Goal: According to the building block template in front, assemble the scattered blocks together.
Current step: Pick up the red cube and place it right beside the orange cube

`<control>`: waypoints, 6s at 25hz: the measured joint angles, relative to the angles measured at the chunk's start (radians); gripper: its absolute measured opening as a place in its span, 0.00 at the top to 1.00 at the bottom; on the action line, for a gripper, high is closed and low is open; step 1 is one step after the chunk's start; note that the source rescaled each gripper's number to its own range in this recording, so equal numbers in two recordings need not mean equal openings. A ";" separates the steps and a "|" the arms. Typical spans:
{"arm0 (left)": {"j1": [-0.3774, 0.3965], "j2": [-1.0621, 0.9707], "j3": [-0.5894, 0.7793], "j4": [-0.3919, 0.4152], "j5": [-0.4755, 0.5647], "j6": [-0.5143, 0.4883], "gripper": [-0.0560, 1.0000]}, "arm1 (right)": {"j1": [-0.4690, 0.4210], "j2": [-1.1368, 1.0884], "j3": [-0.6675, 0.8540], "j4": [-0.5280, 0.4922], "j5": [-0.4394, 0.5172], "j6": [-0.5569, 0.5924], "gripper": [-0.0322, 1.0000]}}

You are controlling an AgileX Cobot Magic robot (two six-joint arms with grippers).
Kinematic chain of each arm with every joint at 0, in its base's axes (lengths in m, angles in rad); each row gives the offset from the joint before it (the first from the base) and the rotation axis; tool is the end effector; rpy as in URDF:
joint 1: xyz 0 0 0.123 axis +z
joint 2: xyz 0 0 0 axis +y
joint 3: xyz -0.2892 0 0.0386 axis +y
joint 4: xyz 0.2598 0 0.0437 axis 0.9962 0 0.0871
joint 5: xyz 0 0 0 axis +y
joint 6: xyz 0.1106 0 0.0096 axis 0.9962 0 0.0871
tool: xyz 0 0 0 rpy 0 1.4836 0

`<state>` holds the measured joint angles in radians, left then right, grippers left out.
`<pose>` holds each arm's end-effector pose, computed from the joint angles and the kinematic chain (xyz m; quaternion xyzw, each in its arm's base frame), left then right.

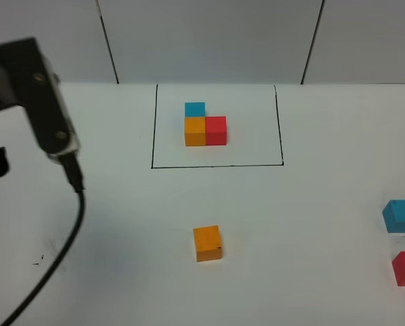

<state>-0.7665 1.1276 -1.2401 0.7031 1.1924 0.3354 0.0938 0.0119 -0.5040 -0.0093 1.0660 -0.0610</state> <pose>0.2046 -0.1044 0.4044 0.4973 0.7507 0.2778 0.3348 0.0177 0.0008 0.2743 -0.0661 0.8541 0.0038 0.5159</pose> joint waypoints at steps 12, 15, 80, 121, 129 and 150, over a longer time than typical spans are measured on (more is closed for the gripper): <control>0.076 -0.631 0.099 -0.151 0.003 -0.046 0.35 | 0.000 0.000 0.000 0.000 0.000 0.000 0.32; 0.197 -0.723 0.180 -0.255 0.003 0.016 0.35 | 0.000 0.000 0.000 0.000 0.000 0.000 0.32; 0.782 -1.134 0.734 -0.627 -0.109 -0.418 0.36 | 0.000 0.000 0.000 0.009 0.000 0.034 0.32; 0.782 -1.134 0.735 -0.626 -0.109 -0.418 0.36 | -0.084 1.529 -0.192 -0.130 -0.447 0.252 0.32; 0.782 -1.134 0.735 -0.626 -0.109 -0.421 0.36 | -0.084 1.657 -0.193 -0.122 -0.503 0.252 0.32; 0.782 -1.134 0.735 -0.626 -0.109 -0.421 0.36 | 0.104 1.481 -0.215 0.030 -0.433 -0.250 0.97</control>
<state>0.0155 -0.0065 -0.5051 0.0770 1.0830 -0.0855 0.1977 1.4930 -0.7189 0.0210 0.6328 -0.3110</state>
